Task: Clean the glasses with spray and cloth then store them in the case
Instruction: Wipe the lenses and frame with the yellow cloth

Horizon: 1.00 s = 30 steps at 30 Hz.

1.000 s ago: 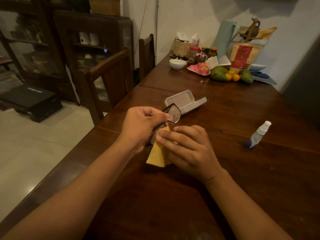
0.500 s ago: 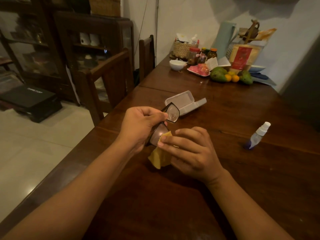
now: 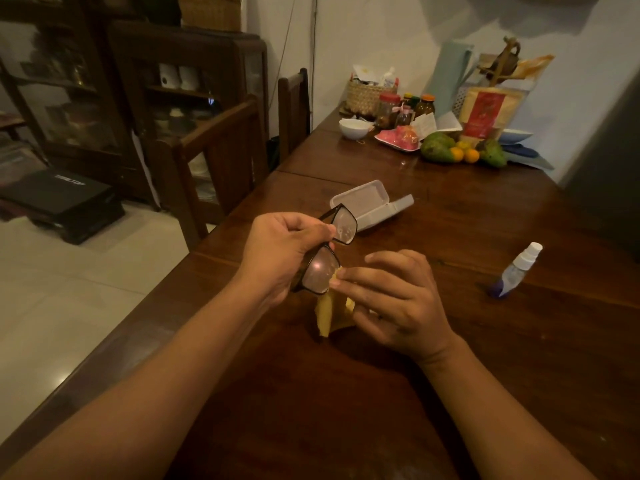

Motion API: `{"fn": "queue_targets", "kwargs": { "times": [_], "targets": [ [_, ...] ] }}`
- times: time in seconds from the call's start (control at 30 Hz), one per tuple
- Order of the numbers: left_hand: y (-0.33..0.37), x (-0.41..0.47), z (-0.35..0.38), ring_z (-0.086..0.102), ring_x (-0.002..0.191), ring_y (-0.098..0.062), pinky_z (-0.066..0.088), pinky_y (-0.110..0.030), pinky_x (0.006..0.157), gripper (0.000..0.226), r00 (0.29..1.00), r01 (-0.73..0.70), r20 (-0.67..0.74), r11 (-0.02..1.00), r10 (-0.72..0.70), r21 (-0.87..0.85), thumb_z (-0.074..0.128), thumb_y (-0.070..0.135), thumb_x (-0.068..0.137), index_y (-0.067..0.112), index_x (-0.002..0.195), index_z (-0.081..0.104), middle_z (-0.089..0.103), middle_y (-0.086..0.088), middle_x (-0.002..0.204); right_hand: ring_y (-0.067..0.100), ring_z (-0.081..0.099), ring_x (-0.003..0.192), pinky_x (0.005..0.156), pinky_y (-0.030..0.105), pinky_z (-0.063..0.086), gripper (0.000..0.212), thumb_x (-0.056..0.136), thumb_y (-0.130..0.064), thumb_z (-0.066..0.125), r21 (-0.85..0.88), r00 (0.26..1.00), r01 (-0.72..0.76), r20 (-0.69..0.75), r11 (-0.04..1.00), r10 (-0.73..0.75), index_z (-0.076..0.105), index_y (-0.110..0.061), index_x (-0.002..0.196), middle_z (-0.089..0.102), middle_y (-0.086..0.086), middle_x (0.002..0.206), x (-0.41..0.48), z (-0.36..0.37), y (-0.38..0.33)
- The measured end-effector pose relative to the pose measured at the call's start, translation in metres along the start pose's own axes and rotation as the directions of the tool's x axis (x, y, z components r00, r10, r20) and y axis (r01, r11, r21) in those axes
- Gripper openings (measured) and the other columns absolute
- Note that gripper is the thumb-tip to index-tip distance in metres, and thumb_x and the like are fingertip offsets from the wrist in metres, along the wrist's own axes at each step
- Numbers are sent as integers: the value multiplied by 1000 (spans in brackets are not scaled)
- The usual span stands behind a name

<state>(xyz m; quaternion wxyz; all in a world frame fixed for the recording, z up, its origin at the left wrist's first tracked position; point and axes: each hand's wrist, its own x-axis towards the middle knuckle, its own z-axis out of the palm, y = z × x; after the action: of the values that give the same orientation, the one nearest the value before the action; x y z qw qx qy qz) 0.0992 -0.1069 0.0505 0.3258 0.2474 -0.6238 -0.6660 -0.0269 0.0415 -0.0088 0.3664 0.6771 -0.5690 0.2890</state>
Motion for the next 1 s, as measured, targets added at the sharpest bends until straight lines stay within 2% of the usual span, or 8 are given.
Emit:
{"fn": "queue_targets", "kwargs": {
  "times": [0.1,0.23,0.33,0.47,0.6,0.77,0.87,1.0],
  "targets": [
    [-1,0,2,61,55,-20,50,-33,56,16,1000,11,18,1000,-11,-14,77,9,80,8,65,72,69,-12,66,21,58,115,84,45,46,30,93,-28,65,5,1000,-11,1,1000,11,72,-22,122,68,-7,128,4,1,-4],
    [0,-2,2,62,54,-17,50,-28,52,14,1000,11,19,1000,-11,-4,76,8,81,5,68,72,69,-11,65,19,55,117,85,43,47,37,92,-29,68,12,997,73,14,997,-73,67,-25,129,66,-7,131,7,4,-11],
    [1,-2,2,63,55,-17,51,-28,53,13,1000,8,18,1000,-7,-11,76,8,81,2,70,72,70,-12,66,18,59,114,83,44,48,35,92,-29,73,-31,998,54,-39,998,-55,68,-28,127,65,-11,131,4,4,-4],
    [1,-3,3,66,63,-19,54,-34,61,13,999,6,54,1000,-8,28,77,11,80,1,73,74,72,-13,71,20,61,111,81,43,48,28,97,-24,68,-57,999,16,-40,998,-19,69,-24,126,66,-8,131,2,3,2],
    [2,-4,4,68,68,-23,58,-37,66,9,996,-15,91,998,9,59,76,9,80,1,75,75,74,-17,76,23,66,100,76,43,50,24,98,-20,66,5,996,-37,-77,999,37,71,-17,122,71,-1,122,4,5,1],
    [3,-7,3,70,64,-18,56,-27,60,5,988,-36,154,995,21,94,76,5,80,1,77,75,75,-12,73,27,65,97,73,48,52,29,90,-13,75,84,973,-158,-157,984,169,70,-11,119,71,6,116,1,2,9],
    [1,-6,3,69,63,-16,55,-25,60,7,984,-56,176,990,33,131,76,5,80,-1,77,75,74,-10,70,25,61,101,75,48,52,23,97,-19,65,101,934,-265,-220,959,281,71,-7,116,70,7,114,2,0,17],
    [0,-7,3,66,63,-18,55,-31,64,9,978,-57,207,989,29,133,76,6,81,-3,79,74,73,-12,69,23,60,105,79,49,49,25,96,-18,64,98,933,-321,-137,942,332,71,-13,119,70,1,119,2,6,13]
  ]
}}
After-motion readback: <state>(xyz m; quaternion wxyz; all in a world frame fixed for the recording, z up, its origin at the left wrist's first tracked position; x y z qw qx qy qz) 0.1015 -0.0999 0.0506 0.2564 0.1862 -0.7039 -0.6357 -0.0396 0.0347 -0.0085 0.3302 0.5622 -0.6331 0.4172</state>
